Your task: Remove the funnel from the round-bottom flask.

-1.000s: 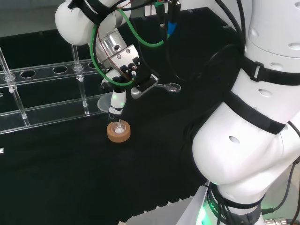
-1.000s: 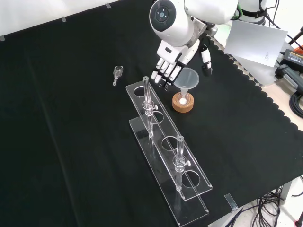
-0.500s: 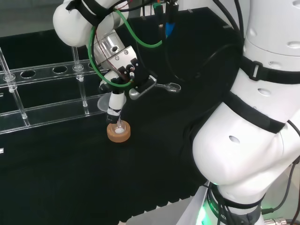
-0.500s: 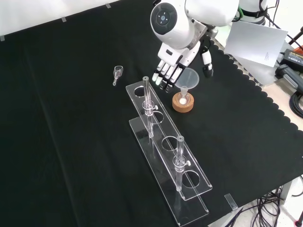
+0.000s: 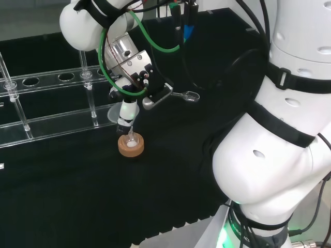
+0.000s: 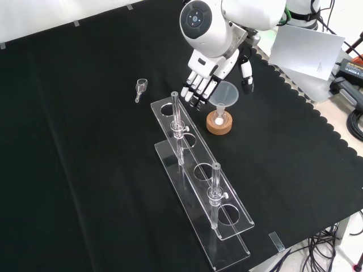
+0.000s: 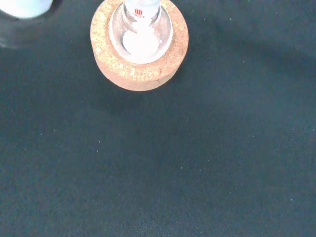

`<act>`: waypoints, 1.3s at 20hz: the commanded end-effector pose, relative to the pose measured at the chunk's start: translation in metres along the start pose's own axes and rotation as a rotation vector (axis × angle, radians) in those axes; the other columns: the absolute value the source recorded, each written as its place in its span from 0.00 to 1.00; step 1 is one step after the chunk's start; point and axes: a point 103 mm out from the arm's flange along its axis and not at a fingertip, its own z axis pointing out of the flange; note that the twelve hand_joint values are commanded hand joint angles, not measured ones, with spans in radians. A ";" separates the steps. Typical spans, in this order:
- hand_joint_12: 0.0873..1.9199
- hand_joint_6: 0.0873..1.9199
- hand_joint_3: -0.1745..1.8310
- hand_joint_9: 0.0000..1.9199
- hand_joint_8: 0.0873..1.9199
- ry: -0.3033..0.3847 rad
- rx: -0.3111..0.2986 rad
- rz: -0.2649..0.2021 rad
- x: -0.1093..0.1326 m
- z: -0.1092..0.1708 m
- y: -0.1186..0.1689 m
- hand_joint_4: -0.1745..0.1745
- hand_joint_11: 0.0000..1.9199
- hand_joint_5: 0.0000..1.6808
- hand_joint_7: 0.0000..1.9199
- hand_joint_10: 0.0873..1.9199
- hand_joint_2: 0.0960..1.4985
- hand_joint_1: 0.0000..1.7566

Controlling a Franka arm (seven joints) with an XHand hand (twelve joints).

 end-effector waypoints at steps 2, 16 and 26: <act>0.00 0.00 0.10 0.02 0.00 0.003 -0.002 -0.005 0.000 0.001 0.000 0.22 0.00 0.00 0.06 0.00 0.40 0.39; 0.00 0.00 0.09 0.00 0.20 0.012 -0.008 -0.013 0.001 0.000 0.002 0.16 0.00 0.00 0.08 0.20 0.41 0.38; 0.00 0.00 0.09 0.00 0.26 0.007 0.008 -0.013 0.000 0.001 0.005 0.20 0.00 0.04 0.10 0.24 0.42 0.38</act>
